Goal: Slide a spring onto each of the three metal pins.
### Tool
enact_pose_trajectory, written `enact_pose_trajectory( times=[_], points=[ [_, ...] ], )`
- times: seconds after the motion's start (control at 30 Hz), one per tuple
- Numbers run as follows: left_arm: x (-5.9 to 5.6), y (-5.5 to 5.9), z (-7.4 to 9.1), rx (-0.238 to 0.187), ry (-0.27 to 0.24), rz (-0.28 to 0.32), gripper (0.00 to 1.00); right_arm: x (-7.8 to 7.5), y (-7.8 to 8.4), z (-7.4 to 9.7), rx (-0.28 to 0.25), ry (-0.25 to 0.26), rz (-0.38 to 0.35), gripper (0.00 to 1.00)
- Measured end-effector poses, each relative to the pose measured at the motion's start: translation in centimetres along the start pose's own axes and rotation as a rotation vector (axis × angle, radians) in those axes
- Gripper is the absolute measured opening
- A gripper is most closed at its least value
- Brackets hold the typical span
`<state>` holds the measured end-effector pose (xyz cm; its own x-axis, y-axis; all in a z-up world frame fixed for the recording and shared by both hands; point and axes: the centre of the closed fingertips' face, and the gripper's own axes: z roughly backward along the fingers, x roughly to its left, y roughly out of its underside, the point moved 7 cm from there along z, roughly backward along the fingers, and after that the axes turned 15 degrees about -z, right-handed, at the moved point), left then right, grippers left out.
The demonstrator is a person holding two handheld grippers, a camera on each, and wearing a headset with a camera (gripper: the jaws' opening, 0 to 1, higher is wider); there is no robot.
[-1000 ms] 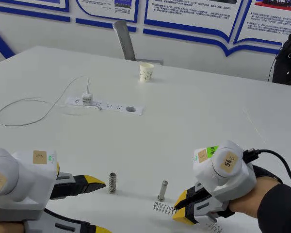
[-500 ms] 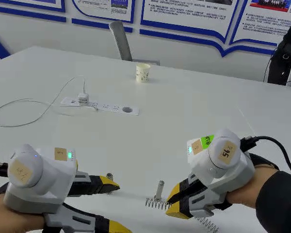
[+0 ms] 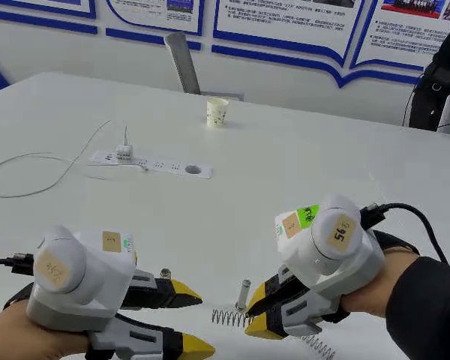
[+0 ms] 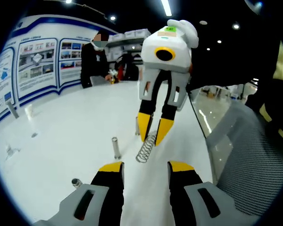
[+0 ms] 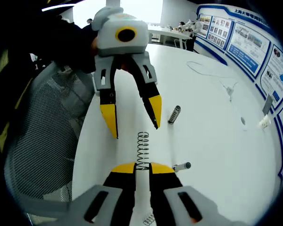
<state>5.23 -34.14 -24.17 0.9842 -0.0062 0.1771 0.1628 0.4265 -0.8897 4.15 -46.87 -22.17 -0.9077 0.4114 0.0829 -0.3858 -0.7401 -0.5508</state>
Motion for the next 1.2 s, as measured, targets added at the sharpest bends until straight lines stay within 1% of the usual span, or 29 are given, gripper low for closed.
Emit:
enact_pose_trajectory(
  times=[0.33,0.6,0.67,0.83,1.0,1.2],
  points=[
    [-0.25,-0.46,-0.60,-0.013,0.013,-0.016,0.27,0.40,-0.32,0.04,0.001,-0.015,0.027,0.11],
    [-0.44,-0.66,-0.88,-0.017,0.022,-0.029,0.21,0.70,-0.40,0.04,0.002,-0.024,0.046,0.11],
    [-0.47,-0.66,-0.92,-0.016,0.024,-0.032,0.19,0.76,-0.42,0.05,0.000,-0.026,0.051,0.11],
    [-0.45,-0.72,-0.95,-0.019,0.020,-0.035,0.13,0.92,-0.39,0.05,0.002,-0.030,0.061,0.11],
    [-0.69,-0.67,-1.03,-0.012,0.030,-0.046,0.13,1.01,-0.33,0.04,0.004,-0.035,0.073,0.11],
    [-0.76,-0.77,-0.97,-0.019,0.042,-0.047,0.11,1.02,-0.40,0.22,-0.001,-0.036,0.081,0.12]
  ],
)
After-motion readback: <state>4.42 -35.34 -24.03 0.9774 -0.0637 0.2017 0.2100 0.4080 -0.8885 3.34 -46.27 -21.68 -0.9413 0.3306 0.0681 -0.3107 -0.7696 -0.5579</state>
